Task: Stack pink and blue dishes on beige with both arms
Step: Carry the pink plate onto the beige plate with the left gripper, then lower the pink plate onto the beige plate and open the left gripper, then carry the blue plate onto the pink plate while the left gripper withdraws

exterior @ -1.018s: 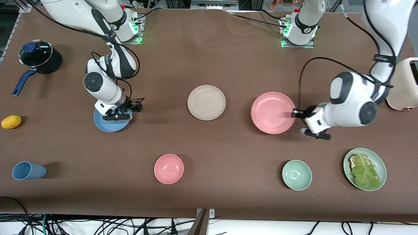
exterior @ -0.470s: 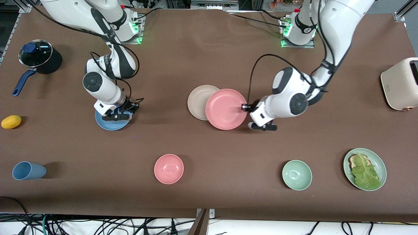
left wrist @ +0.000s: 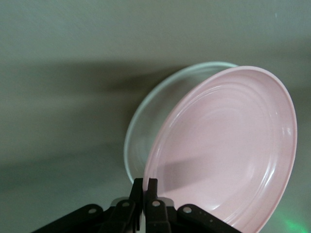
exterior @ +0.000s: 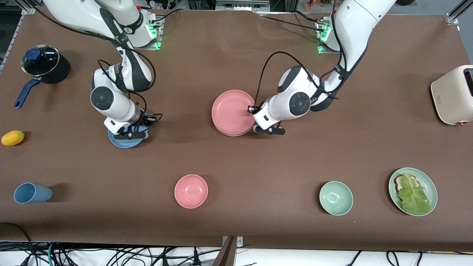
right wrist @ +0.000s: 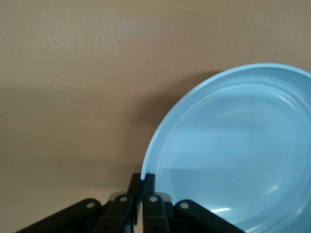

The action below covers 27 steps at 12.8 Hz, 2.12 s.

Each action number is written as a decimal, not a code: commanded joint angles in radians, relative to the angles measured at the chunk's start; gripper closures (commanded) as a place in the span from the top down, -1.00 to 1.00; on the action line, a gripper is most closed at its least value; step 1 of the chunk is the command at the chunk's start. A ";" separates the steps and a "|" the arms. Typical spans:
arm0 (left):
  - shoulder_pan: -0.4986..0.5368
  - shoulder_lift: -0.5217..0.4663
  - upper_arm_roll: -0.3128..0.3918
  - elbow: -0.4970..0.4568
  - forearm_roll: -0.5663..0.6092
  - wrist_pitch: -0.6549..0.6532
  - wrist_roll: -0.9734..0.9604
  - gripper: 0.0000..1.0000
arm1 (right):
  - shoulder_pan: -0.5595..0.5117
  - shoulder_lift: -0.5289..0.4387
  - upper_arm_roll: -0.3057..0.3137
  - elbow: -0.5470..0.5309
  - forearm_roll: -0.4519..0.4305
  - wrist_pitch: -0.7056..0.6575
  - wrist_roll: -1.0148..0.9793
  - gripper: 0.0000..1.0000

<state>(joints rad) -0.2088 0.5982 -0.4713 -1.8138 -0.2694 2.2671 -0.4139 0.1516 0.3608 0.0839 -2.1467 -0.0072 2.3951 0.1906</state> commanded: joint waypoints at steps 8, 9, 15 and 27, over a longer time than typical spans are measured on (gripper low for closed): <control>-0.052 0.045 0.017 0.022 -0.014 0.055 -0.019 1.00 | 0.002 -0.005 -0.001 0.148 -0.008 -0.203 -0.007 -1.00; -0.049 0.040 0.017 0.022 -0.013 0.054 -0.017 1.00 | 0.002 -0.005 -0.001 0.152 -0.008 -0.203 -0.007 -1.00; 0.028 -0.124 0.048 0.033 0.192 -0.118 -0.011 1.00 | 0.046 0.000 0.005 0.246 0.001 -0.316 0.065 -1.00; 0.226 -0.381 0.198 0.269 0.392 -0.541 0.187 1.00 | 0.517 0.240 0.005 0.654 0.007 -0.317 0.664 -1.00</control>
<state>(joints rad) 0.0392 0.3193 -0.3561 -1.5096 0.1545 1.7451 -0.3014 0.6359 0.5231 0.0968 -1.6260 -0.0045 2.1061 0.8164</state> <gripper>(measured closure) 0.000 0.952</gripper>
